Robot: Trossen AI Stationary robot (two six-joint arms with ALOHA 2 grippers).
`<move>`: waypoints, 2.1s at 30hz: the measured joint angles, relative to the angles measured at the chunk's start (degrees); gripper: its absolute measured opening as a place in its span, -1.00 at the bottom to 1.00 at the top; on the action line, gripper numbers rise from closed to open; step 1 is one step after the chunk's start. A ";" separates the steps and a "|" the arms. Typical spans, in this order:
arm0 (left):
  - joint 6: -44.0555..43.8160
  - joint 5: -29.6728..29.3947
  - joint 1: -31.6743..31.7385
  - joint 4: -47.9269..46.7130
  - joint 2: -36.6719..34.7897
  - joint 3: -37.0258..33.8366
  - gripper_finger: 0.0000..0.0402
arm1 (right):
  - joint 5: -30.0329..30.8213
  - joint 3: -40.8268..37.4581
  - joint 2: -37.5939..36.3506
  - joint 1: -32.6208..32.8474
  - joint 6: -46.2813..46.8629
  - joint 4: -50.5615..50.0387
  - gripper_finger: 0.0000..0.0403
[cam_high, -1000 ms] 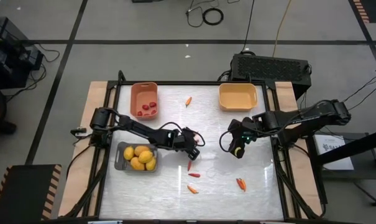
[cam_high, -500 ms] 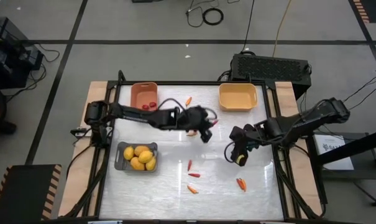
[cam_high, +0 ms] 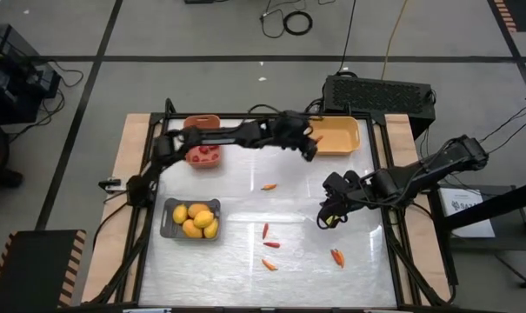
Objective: Sort produce into baskets
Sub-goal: Put the orange chili pepper into the yellow bin
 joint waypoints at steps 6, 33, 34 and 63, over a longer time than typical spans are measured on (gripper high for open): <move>-4.00 6.64 3.51 -2.59 10.83 12.16 -0.85 | 0.07 0.00 0.00 0.00 0.00 0.69 -0.13; 12.87 7.12 3.48 -22.25 4.01 15.38 -0.33 | -1.30 -0.02 0.00 0.26 -0.38 -2.43 -0.13; 14.34 7.11 3.10 -26.28 2.59 15.37 -0.33 | -2.22 -0.02 0.00 0.26 -0.29 -3.02 -0.13; 22.01 -7.67 -19.78 -36.11 -29.81 -7.14 -0.33 | -19.27 -0.07 21.12 18.65 35.88 3.57 -0.13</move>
